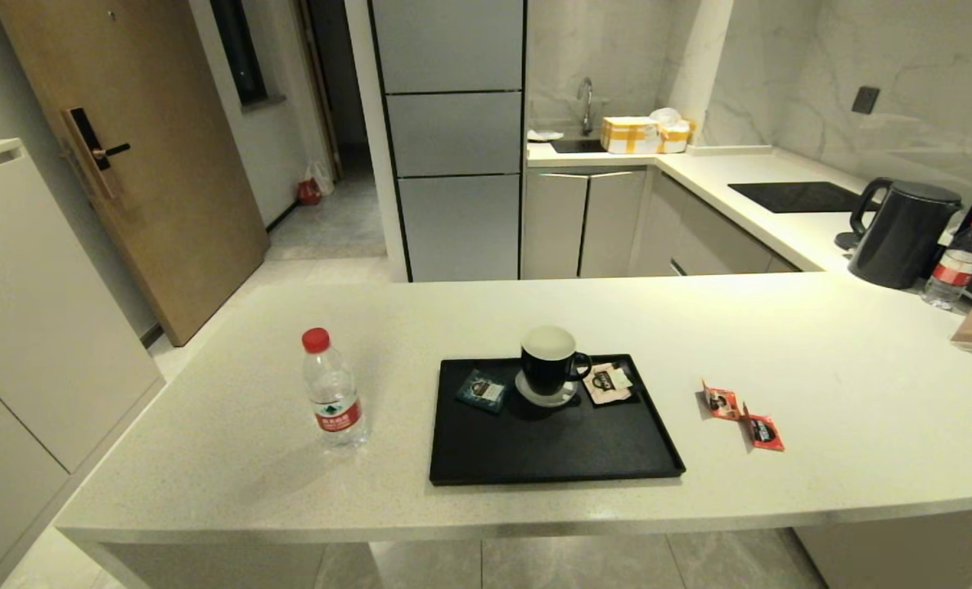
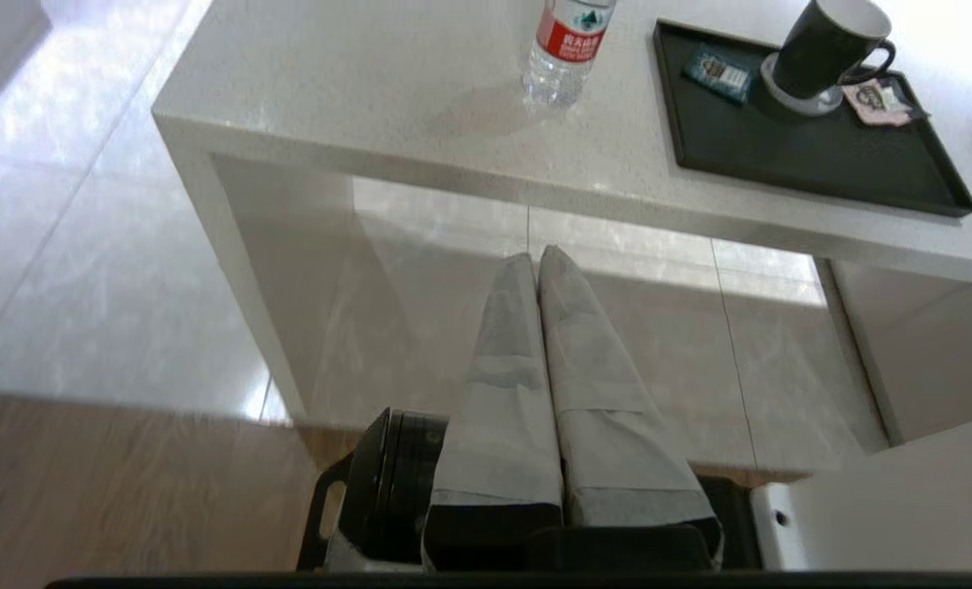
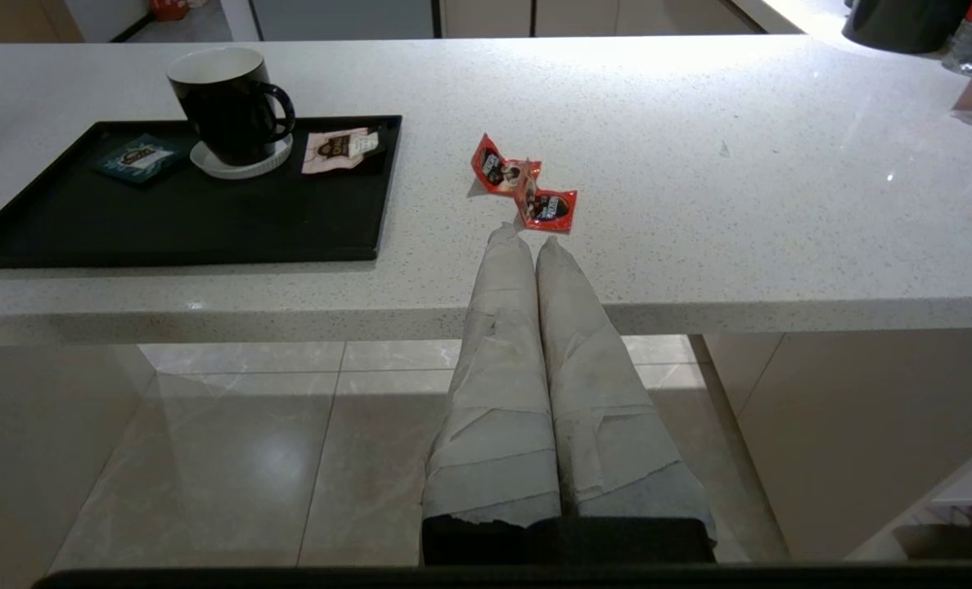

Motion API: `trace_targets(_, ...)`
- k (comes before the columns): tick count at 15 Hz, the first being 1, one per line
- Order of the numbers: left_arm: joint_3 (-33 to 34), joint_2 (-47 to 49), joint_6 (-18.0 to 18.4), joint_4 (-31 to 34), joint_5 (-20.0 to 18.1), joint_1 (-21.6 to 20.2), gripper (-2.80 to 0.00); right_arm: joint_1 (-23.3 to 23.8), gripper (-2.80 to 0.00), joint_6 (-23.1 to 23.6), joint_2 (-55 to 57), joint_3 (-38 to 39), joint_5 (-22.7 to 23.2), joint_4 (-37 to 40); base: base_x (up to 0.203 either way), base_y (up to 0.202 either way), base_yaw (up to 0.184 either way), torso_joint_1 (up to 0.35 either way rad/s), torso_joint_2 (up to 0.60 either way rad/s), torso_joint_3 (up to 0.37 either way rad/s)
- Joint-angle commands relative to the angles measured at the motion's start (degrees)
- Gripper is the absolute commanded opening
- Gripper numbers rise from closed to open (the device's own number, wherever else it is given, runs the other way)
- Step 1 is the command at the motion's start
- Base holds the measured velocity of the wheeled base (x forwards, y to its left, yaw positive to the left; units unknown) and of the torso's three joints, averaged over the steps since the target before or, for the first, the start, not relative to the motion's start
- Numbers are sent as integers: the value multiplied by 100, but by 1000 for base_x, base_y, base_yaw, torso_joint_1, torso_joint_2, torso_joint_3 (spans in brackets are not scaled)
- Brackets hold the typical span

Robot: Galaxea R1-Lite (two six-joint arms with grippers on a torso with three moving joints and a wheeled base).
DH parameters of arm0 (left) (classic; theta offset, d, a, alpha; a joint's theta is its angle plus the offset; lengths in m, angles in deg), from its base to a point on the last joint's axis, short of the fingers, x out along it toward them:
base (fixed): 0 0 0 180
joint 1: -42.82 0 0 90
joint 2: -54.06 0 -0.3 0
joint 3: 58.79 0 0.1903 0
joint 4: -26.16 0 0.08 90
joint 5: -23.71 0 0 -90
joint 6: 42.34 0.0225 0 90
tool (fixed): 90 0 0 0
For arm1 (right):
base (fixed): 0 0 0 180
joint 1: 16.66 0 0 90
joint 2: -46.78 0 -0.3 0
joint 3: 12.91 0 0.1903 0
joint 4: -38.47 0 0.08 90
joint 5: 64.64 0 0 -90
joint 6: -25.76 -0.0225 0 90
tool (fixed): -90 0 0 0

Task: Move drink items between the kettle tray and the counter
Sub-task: Return the bottled water to its original position

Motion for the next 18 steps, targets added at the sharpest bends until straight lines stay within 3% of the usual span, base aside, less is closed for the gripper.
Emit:
trace_targets(1,442,-349,13,-626,1,-17,-280,-4,-280,2,6,1,2,2,0,0,0,0,0,0)
trace_targets(5,2308,-331,221,-3648,32,-28,-280,-5,-280,1,0,3,1,2,0,0,0,0,0,0)
trace_targets(8,3988,-330,1065,-5556,80,-30,-280,4,-280,1,0,-5,1,2,0,0,0,0,0,0)
trace_targets(9,4263,-332,1323,-5987,50,-30,-280,-5,-280,1,8,-4,1,2,0,0,0,0,0,0)
trace_targets(11,4316,-336,1511,-5638,-47,-30,-280,-3,-280,1,7,4,1,2,0,0,0,0,0,0)
trace_targets(18,4316,-336,1517,-5624,-68,-30,-280,-3,-280,1,9,4,1,2,0,0,0,0,0,0)
